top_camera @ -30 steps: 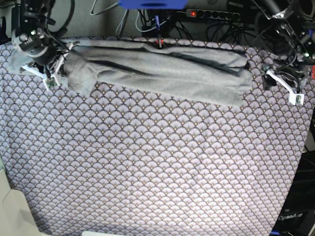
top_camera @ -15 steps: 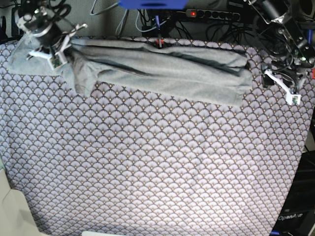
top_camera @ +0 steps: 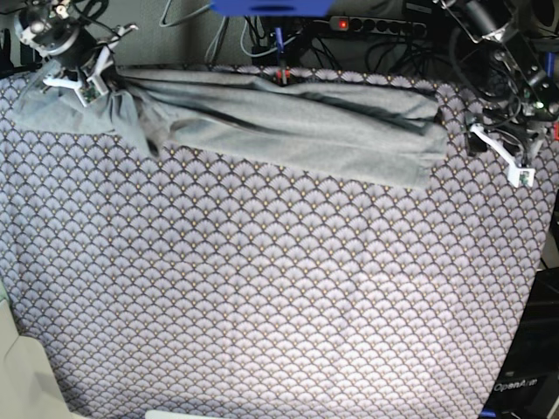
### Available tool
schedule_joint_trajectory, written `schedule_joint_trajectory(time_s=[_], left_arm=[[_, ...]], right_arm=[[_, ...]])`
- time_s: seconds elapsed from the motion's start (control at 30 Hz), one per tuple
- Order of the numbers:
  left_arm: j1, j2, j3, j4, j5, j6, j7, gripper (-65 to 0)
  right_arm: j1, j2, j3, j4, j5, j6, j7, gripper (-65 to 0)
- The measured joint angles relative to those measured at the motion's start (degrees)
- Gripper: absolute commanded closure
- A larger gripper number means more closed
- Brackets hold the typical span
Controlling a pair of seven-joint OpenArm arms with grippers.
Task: Fold the T-shirt properly
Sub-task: 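Hold the strip end with the right gripper, left gripper at other end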
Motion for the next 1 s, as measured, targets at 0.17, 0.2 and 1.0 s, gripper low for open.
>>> schedule_joint_trajectory(time_s=[0.17, 0.2, 1.0], left_arm=[[0.0, 0.1, 0.0, 0.0, 0.0, 0.0, 0.0, -47.7], [0.0, 0.1, 0.0, 0.0, 0.0, 0.0, 0.0, -47.7], [-0.6, 0.1, 0.0, -0.2, 0.2, 0.0, 0.0, -47.7]], right_arm=[[0.2, -0.3, 3.1, -3.8, 0.5, 0.5, 5.3, 0.0], [0.2, -0.2, 3.9, -4.1, 0.4, 0.5, 5.3, 0.0], [3.1, -0.1, 14.4, -4.6, -0.7, 0.3, 4.8, 0.0]])
